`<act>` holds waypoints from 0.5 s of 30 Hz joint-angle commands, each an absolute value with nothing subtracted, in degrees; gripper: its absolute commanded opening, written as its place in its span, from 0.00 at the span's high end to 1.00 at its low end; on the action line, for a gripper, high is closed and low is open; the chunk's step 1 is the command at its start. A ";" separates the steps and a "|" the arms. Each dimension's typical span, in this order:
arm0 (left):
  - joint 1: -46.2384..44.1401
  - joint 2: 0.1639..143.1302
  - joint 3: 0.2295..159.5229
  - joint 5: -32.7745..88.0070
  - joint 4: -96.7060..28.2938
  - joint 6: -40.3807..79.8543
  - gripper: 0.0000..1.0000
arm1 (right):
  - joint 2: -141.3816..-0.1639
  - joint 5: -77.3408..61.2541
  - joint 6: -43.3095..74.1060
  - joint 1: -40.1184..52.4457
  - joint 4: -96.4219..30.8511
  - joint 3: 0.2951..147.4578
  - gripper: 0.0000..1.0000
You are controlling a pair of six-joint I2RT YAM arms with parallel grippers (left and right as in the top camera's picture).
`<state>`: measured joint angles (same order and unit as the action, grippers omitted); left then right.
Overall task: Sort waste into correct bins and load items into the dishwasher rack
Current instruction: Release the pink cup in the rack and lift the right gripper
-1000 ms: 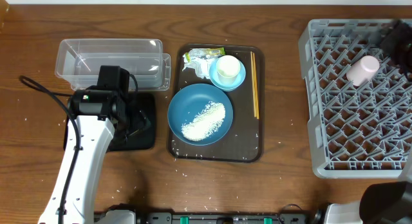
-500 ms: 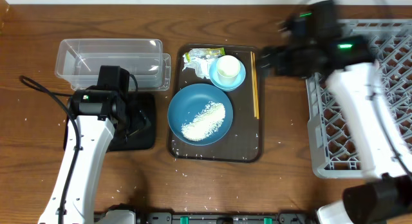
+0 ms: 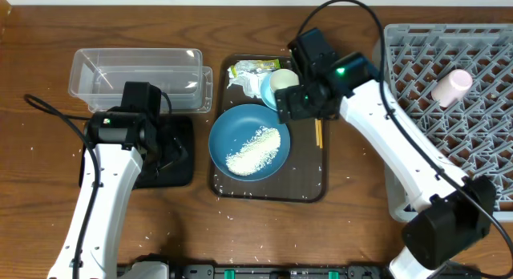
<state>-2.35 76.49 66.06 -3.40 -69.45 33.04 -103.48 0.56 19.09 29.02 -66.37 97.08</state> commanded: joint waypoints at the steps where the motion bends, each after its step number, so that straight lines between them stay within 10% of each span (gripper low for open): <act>1: -2.11 76.42 66.87 -3.90 -69.80 33.32 0.11 | -98.83 7.09 20.29 23.66 -68.69 99.39 0.01; 15: -2.11 76.42 66.87 -3.88 -69.60 33.39 0.11 | -94.45 9.23 15.33 -6.00 -74.91 99.15 0.01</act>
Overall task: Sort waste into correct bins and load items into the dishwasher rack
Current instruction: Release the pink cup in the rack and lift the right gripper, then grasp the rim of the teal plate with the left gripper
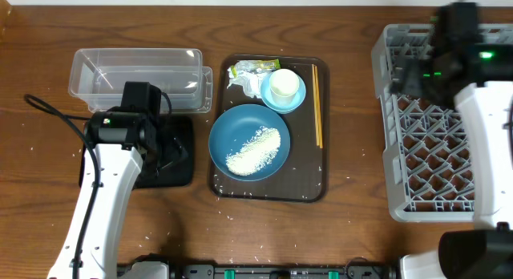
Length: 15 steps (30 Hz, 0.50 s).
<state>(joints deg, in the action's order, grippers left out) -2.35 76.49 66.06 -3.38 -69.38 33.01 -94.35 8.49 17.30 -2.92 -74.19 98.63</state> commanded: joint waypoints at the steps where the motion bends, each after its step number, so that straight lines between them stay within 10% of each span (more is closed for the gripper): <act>1: -2.11 76.42 66.87 -3.09 -69.38 34.00 0.11 | -94.45 9.21 15.35 -7.20 -75.00 99.15 0.01; 15: -17.15 76.53 66.72 33.45 -63.16 20.43 0.10 | -94.45 9.17 15.38 -12.69 -75.02 99.15 0.01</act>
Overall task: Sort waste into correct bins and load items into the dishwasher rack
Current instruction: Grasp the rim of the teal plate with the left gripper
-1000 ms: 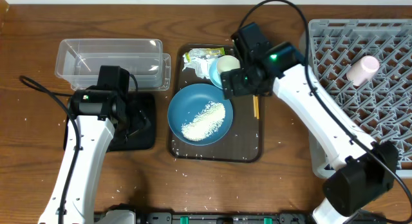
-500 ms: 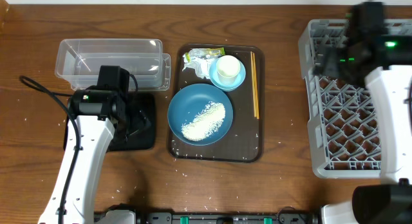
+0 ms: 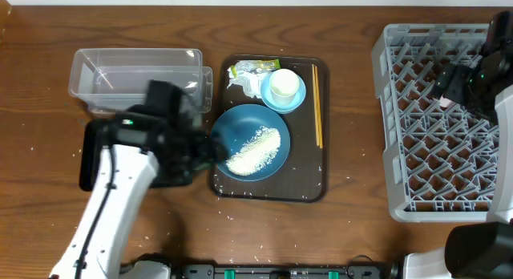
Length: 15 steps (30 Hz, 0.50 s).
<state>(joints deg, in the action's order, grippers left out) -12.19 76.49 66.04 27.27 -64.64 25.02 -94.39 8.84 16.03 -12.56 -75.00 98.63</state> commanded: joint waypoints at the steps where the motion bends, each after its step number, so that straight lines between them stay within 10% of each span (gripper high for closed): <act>1: -20.01 76.66 66.72 32.01 -61.01 20.67 0.11 | -94.45 9.17 15.38 -12.69 -75.02 99.15 0.01; 15: -46.09 89.95 66.70 -4.71 -42.59 28.03 0.18 | -94.45 9.17 15.38 -12.69 -75.02 99.15 0.01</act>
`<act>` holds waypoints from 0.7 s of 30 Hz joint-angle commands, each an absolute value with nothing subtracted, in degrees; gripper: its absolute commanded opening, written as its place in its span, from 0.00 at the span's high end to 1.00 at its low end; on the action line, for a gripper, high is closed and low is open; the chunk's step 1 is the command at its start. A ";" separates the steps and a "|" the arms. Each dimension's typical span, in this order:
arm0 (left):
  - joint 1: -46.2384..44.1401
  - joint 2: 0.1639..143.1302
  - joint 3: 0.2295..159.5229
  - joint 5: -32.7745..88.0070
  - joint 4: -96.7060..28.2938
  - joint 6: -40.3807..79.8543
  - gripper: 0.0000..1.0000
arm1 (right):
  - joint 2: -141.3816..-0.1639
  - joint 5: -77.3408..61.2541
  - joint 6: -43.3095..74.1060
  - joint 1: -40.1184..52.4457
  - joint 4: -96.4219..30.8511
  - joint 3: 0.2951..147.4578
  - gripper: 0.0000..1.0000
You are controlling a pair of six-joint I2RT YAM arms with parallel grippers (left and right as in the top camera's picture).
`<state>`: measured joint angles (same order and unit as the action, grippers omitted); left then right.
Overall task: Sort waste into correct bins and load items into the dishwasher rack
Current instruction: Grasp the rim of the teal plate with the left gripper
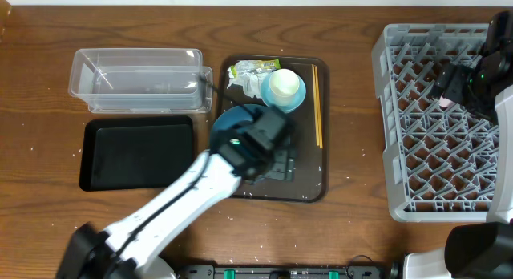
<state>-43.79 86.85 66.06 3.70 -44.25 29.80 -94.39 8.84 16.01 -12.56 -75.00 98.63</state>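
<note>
My left arm reaches across the brown tray [309, 191], and its gripper [276, 161] hangs low over the blue plate [227, 119]. The arm hides most of the plate and the rice on it, and the jaws are too dark to read. A white cup on a light blue saucer [283, 86], a green wrapper [252, 68] and chopsticks [318, 107] lie at the tray's far end. My right gripper [455, 82] sits over the grey dishwasher rack [417, 159], right beside a pink cup [442, 95] lying in it.
A clear plastic bin [136, 78] stands at the back left, with a black bin [136, 155] in front of it. Grains of rice are scattered on the wooden table near the front edge.
My left gripper has gone from the plate's left edge to right over the plate, and the arm now covers most of it. The right arm has not moved.
At first my right gripper was at the tray by the white cup and my left was over the black bin. Then the right arm stood over the rack, then beside the pink cup. My left gripper reached the plate's left edge, and is now over the plate.
</note>
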 commanded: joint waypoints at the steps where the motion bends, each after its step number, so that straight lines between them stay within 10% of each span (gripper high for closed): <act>1: -46.76 91.33 66.70 -5.61 -41.34 27.40 0.17 | -94.45 9.17 15.38 -12.69 -75.02 99.15 0.01; 21: -48.36 103.13 66.65 -8.16 -35.70 26.65 0.59 | -94.45 9.17 15.38 -12.69 -75.02 99.15 0.01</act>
